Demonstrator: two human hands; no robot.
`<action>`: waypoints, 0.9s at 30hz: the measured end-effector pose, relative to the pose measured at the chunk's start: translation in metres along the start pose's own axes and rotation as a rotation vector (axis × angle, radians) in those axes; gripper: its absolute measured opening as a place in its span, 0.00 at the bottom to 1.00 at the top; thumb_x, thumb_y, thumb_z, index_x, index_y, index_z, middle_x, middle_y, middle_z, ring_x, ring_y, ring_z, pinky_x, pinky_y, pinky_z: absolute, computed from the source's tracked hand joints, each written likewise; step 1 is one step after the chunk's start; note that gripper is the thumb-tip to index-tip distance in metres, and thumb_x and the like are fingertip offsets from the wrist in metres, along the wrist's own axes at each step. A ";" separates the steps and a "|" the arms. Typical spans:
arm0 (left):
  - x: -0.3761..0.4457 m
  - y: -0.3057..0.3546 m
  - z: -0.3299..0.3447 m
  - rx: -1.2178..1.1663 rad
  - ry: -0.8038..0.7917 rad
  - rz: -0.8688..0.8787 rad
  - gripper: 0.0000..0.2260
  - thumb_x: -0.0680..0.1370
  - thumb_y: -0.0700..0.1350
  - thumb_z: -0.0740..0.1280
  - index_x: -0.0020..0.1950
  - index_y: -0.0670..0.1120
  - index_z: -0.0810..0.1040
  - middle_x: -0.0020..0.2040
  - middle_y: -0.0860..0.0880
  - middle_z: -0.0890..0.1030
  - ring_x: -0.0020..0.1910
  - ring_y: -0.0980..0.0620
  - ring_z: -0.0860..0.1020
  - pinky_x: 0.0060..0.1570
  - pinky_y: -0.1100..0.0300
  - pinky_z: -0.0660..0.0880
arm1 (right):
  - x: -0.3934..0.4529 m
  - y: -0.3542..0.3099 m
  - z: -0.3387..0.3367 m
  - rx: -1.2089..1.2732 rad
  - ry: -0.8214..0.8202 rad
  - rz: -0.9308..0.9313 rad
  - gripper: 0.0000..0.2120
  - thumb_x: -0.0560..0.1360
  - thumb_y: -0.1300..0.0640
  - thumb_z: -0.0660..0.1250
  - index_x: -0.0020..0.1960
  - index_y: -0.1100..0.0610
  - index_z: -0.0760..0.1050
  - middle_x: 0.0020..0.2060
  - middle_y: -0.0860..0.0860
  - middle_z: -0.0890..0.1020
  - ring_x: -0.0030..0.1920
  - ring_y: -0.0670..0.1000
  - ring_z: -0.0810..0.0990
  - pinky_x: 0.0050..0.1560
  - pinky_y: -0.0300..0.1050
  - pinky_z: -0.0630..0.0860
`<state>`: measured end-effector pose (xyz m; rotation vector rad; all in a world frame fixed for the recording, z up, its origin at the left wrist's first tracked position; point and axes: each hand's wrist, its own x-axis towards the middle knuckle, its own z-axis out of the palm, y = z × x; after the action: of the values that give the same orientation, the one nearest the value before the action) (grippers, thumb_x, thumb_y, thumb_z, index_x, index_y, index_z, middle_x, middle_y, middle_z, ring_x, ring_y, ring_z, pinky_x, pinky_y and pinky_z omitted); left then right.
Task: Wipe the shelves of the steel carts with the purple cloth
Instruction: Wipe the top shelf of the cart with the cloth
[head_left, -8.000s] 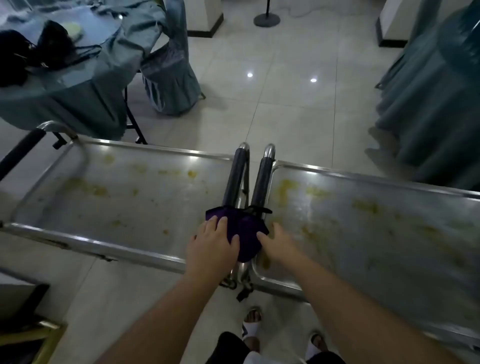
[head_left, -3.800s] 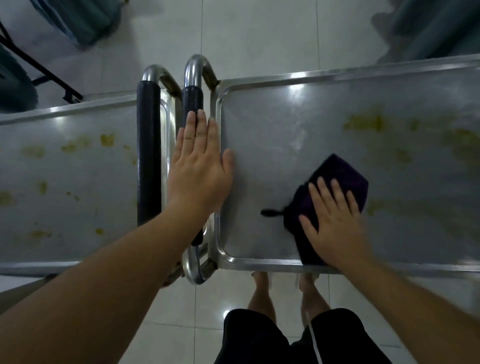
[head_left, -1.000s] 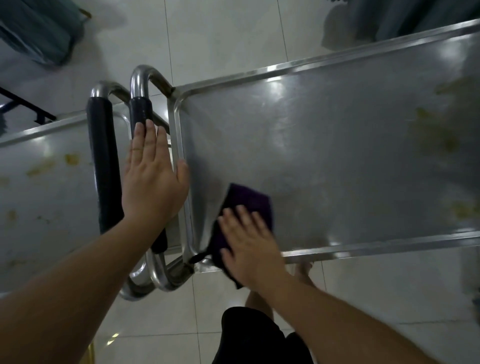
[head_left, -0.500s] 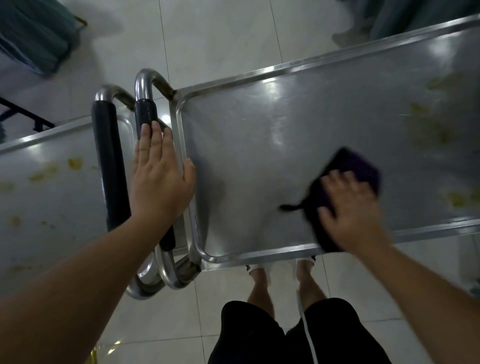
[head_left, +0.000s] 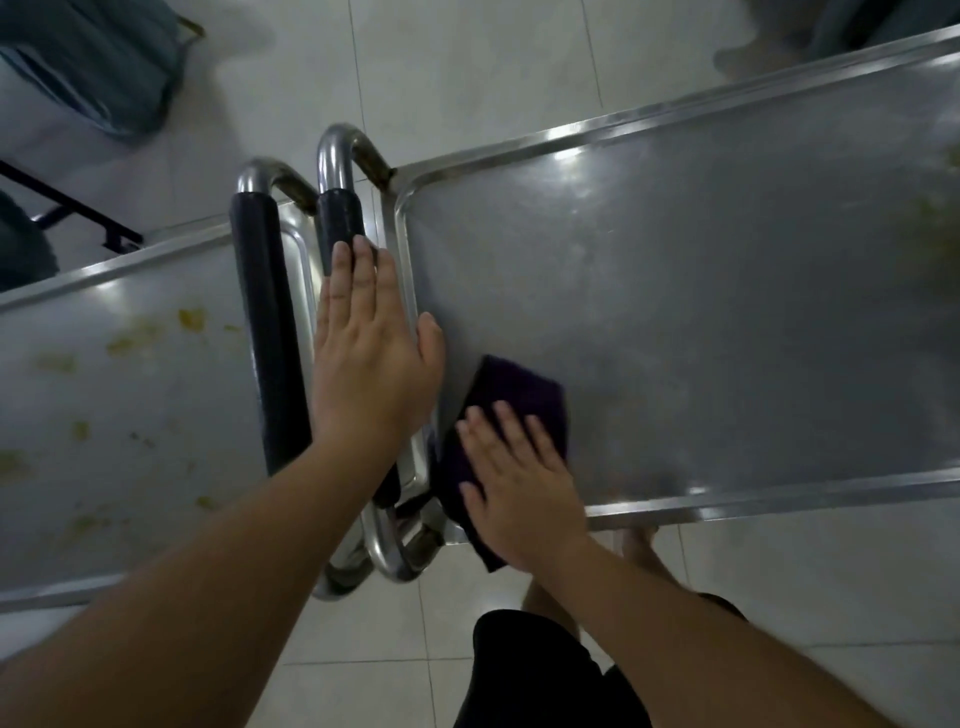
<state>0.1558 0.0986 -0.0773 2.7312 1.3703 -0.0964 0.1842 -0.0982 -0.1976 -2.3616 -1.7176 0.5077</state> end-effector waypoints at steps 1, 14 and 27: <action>0.000 0.000 0.000 0.007 0.001 -0.002 0.33 0.87 0.58 0.48 0.87 0.42 0.47 0.87 0.45 0.45 0.85 0.51 0.39 0.83 0.50 0.40 | 0.016 -0.013 0.001 0.004 -0.022 -0.137 0.33 0.83 0.42 0.56 0.85 0.53 0.55 0.84 0.50 0.56 0.84 0.55 0.46 0.82 0.59 0.48; -0.001 0.000 -0.003 -0.042 -0.037 0.011 0.32 0.86 0.58 0.46 0.87 0.43 0.46 0.87 0.46 0.43 0.85 0.53 0.36 0.83 0.50 0.40 | 0.059 0.210 -0.091 -0.056 0.094 0.232 0.33 0.78 0.43 0.57 0.81 0.52 0.65 0.80 0.53 0.67 0.81 0.58 0.63 0.80 0.59 0.55; -0.002 0.000 -0.005 -0.050 -0.050 0.005 0.32 0.86 0.58 0.45 0.87 0.44 0.47 0.87 0.47 0.42 0.84 0.54 0.35 0.83 0.49 0.39 | 0.103 0.133 -0.079 -0.005 0.155 0.545 0.37 0.79 0.42 0.54 0.84 0.57 0.59 0.83 0.55 0.60 0.82 0.60 0.57 0.81 0.61 0.48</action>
<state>0.1546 0.0979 -0.0724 2.6719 1.3349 -0.1277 0.3597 -0.0384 -0.1868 -2.7805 -0.9988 0.3748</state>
